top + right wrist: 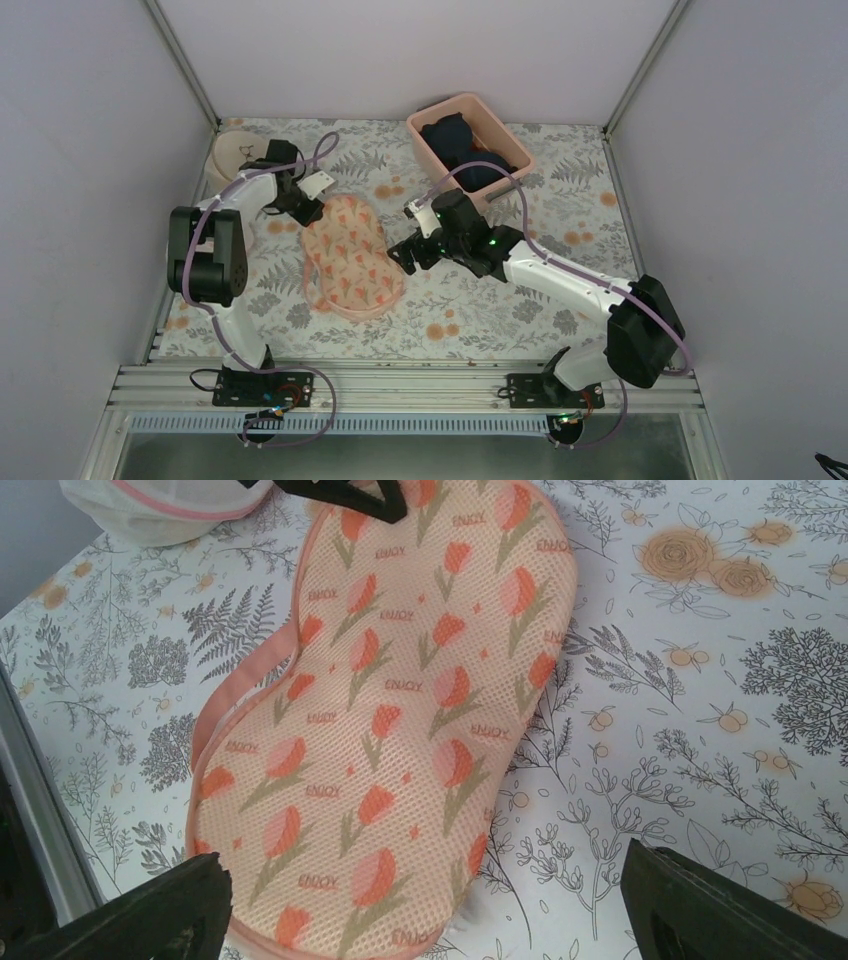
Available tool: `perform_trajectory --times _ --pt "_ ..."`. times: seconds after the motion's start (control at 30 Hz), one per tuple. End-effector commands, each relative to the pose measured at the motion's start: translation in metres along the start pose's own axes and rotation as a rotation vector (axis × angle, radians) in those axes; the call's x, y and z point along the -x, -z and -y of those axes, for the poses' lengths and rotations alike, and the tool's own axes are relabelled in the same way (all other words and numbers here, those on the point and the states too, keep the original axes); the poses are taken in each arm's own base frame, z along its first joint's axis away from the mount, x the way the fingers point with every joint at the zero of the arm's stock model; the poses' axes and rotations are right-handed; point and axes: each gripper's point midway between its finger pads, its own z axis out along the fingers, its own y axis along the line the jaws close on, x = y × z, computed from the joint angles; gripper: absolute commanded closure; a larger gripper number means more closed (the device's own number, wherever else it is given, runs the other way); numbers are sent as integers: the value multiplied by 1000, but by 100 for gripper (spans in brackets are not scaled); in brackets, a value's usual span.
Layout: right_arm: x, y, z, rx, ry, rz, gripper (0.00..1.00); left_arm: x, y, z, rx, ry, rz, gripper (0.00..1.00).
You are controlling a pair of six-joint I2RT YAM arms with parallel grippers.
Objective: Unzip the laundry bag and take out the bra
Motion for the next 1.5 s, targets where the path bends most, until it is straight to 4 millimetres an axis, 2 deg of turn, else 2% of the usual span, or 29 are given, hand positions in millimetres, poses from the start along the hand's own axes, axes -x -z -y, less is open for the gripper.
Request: perform_trajectory --times 0.0,0.03,0.1,0.13,0.23,0.3,0.4,0.53,0.63,0.67,0.73,0.83,0.97,1.03,1.17,1.37,1.47 --pt "8 8 2 -3 -14 33 0 21 7 -16 56 -8 42 64" --pt "8 9 3 -7 -16 35 0 23 10 -18 72 -3 49 37" --pt "11 13 5 -13 -17 45 0 30 20 -22 107 -2 78 6" --pt "14 15 7 -17 -16 54 0 36 27 -24 126 -4 100 0" --pt "30 28 16 -39 -5 102 0 59 56 -34 197 -2 173 0" --pt "48 43 30 -87 6 144 0 76 80 -43 261 7 231 0" --pt "77 74 72 -218 -8 221 0 99 114 -58 365 54 328 0" --pt "105 138 144 -411 -72 375 0 116 157 -89 560 203 468 0" --pt "108 192 192 -553 -110 505 0 115 177 -100 669 257 568 0" --pt "101 206 208 -602 -127 536 0 113 178 -102 693 268 602 0" --pt "91 236 232 -677 -146 604 0 99 169 -107 718 317 630 0" --pt "69 259 255 -737 -141 686 0 86 157 -103 691 346 680 0" --pt "32 257 273 -780 -124 765 0 58 136 -95 675 360 737 0" --pt "14 255 280 -781 -148 824 0 50 132 -91 679 345 790 0" --pt "-12 258 279 -814 -119 942 0 33 120 -73 660 302 866 0" --pt "-42 226 288 -802 -112 846 0 10 103 -50 632 261 937 0" --pt "-59 214 290 -801 -137 811 0 -2 103 -38 639 221 1000 0"
